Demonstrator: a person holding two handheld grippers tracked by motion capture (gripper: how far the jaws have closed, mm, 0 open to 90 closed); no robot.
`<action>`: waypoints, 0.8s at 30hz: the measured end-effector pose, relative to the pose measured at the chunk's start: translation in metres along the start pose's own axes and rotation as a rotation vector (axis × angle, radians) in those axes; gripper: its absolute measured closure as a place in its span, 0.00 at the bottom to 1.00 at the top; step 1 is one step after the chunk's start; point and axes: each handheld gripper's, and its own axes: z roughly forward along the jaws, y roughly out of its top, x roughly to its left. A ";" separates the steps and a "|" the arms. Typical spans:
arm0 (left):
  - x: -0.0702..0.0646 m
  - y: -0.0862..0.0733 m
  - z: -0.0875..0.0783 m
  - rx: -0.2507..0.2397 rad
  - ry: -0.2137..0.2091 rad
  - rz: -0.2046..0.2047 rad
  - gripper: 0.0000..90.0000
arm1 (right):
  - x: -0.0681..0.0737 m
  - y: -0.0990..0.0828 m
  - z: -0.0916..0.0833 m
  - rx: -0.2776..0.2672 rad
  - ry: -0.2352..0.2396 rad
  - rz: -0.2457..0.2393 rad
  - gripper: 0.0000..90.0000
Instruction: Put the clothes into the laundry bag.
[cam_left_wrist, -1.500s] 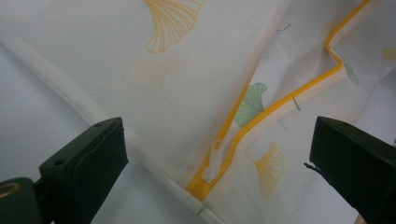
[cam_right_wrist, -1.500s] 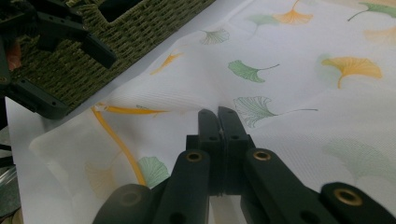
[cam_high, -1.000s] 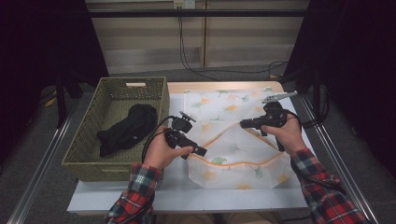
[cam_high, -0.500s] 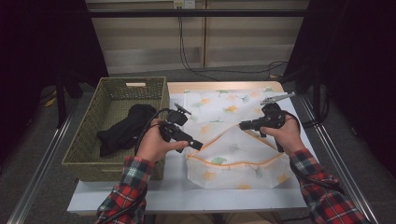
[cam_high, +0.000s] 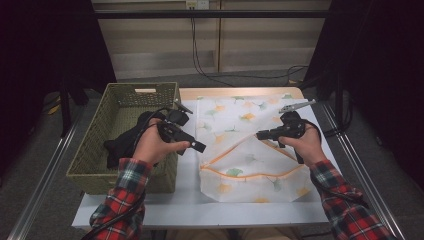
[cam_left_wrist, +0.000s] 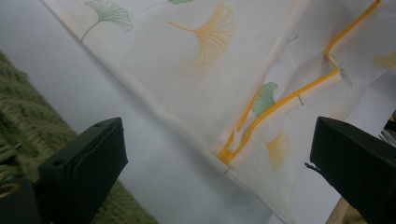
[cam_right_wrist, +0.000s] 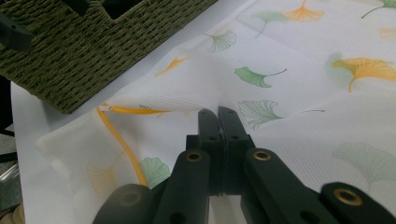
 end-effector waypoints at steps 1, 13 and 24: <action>0.002 0.000 -0.002 -0.005 0.003 -0.004 0.04 | 0.000 0.000 0.000 0.001 0.001 0.000 1.00; 0.019 -0.006 -0.025 -0.021 0.044 -0.031 0.04 | 0.000 -0.001 0.002 0.010 -0.002 0.004 1.00; 0.040 -0.011 -0.040 -0.032 0.074 -0.068 0.04 | -0.002 -0.002 0.002 0.007 -0.004 0.005 1.00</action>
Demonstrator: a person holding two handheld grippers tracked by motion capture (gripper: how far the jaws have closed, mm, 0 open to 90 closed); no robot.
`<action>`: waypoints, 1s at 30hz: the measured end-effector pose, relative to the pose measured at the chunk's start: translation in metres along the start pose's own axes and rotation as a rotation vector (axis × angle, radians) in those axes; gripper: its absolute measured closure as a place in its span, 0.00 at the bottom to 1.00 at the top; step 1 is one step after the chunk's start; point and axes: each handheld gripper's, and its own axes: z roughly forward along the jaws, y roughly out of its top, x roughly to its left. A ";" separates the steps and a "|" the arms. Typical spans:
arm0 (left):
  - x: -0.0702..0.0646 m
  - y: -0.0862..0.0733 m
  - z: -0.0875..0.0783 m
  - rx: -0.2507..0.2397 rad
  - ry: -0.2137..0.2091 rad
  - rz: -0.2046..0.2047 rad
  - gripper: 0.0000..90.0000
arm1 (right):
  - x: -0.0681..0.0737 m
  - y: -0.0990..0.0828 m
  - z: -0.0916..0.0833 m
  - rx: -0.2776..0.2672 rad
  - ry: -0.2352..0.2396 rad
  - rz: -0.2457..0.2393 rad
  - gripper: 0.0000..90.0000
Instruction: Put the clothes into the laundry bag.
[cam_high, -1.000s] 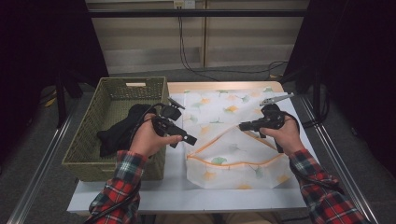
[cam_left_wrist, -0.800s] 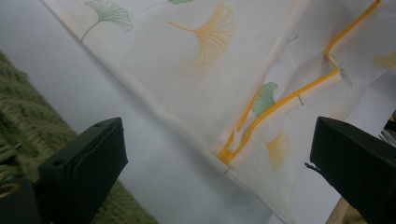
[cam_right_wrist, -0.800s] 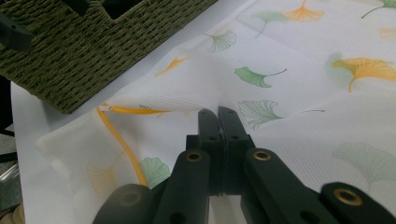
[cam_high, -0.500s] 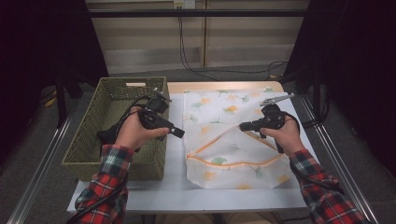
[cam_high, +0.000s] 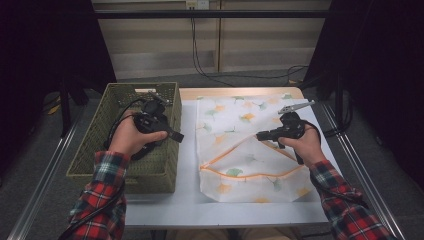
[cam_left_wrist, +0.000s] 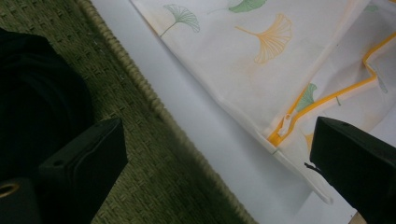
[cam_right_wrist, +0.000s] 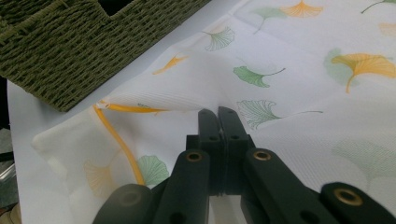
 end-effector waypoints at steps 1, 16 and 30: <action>0.002 0.000 -0.001 0.000 0.004 0.003 0.04 | 0.000 0.000 0.000 0.001 0.000 0.000 1.00; 0.041 -0.018 -0.002 0.013 0.038 -0.086 0.04 | 0.000 -0.002 0.002 0.013 -0.003 0.001 1.00; 0.071 -0.030 0.003 -0.023 0.067 -0.102 0.04 | -0.001 -0.004 0.004 0.020 -0.004 -0.004 1.00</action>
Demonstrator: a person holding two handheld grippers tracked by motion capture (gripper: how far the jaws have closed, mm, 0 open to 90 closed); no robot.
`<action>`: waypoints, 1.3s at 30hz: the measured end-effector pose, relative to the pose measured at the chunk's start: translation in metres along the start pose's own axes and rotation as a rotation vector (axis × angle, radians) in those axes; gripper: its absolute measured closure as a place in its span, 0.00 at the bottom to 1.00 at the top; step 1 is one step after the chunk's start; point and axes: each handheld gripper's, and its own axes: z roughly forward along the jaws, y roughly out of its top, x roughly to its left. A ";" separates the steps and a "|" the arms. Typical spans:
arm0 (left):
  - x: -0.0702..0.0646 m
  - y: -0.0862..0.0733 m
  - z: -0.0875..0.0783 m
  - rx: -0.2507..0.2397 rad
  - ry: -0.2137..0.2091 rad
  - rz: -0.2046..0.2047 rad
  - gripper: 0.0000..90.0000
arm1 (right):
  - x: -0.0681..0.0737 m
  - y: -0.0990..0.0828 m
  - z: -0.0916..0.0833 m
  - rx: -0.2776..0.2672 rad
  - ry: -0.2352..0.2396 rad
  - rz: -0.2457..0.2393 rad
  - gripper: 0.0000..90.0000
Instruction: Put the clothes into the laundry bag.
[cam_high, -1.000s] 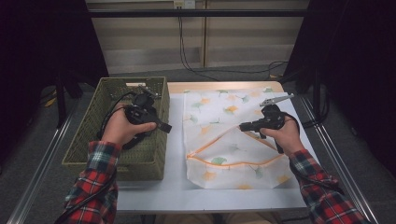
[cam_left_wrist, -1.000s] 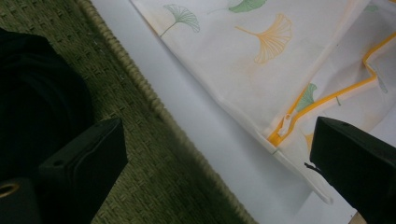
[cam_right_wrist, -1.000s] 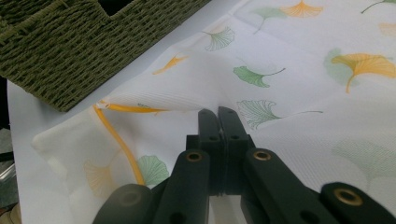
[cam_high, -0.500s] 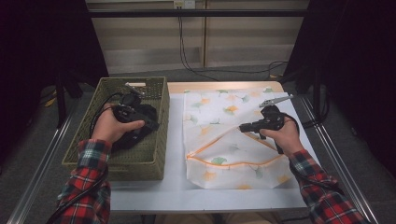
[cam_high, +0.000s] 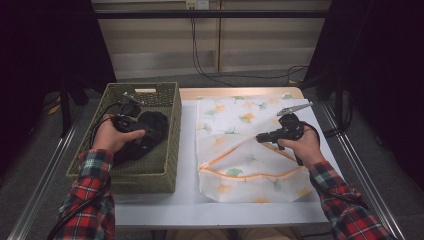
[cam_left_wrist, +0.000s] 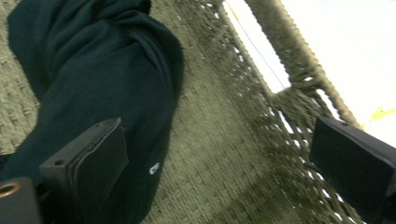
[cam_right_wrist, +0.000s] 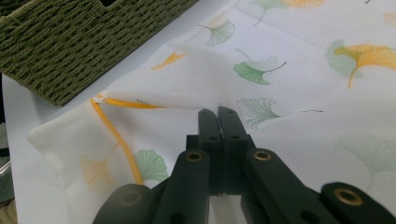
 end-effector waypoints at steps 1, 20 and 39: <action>0.001 0.000 0.001 -0.007 0.006 -0.004 0.04 | 0.000 0.000 0.000 0.001 0.003 0.001 1.00; 0.025 -0.003 0.017 -0.022 0.063 -0.011 0.04 | -0.001 -0.001 0.000 0.007 0.007 0.000 1.00; 0.044 -0.006 0.034 -0.033 0.094 -0.016 0.03 | -0.001 -0.002 0.001 0.012 0.005 -0.003 1.00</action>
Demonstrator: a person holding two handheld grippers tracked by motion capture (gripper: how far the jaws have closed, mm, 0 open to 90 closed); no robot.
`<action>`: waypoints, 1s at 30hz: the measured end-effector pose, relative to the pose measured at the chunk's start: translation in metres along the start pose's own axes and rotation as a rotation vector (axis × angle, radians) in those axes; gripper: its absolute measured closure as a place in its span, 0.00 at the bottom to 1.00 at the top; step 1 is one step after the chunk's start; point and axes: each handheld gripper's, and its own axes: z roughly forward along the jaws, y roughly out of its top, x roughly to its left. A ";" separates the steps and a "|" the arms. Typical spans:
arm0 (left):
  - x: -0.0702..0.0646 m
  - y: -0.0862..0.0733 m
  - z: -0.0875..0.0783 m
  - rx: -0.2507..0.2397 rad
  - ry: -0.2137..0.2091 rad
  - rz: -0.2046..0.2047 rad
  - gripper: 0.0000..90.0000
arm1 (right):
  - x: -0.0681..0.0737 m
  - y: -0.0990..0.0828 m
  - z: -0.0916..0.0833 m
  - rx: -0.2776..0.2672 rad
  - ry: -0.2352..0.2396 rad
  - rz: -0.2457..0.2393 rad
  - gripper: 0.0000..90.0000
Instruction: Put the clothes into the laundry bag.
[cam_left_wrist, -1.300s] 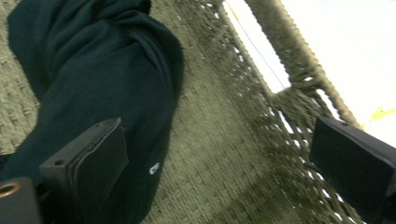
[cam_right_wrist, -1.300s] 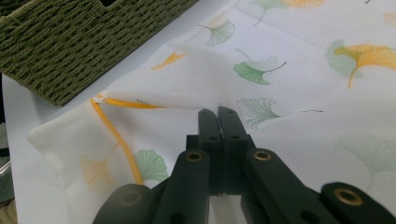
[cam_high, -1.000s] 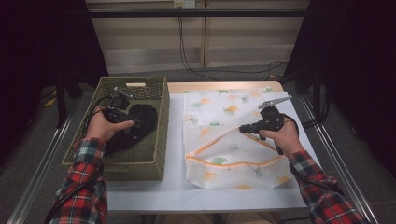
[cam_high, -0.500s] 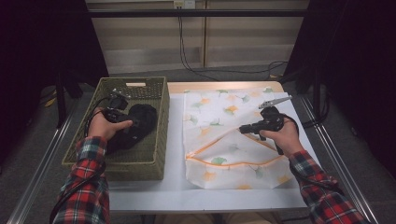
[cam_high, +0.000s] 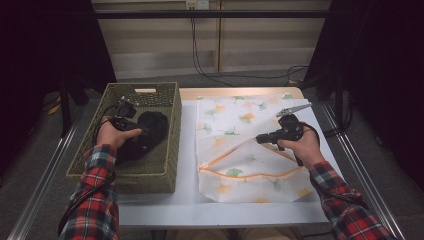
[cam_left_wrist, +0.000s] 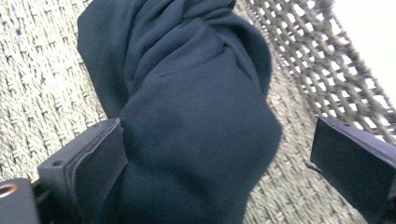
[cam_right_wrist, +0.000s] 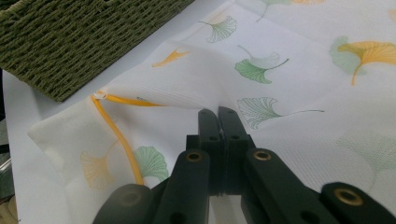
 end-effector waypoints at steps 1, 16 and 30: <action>0.001 -0.001 0.002 0.000 0.008 -0.004 0.03 | 0.000 0.000 0.000 0.000 0.000 0.000 1.00; 0.011 -0.007 0.025 0.002 0.008 -0.049 0.02 | 0.000 0.000 0.001 0.002 0.001 -0.007 1.00; 0.012 -0.011 0.036 0.061 0.054 -0.033 0.12 | 0.000 0.000 -0.002 -0.005 -0.002 -0.002 1.00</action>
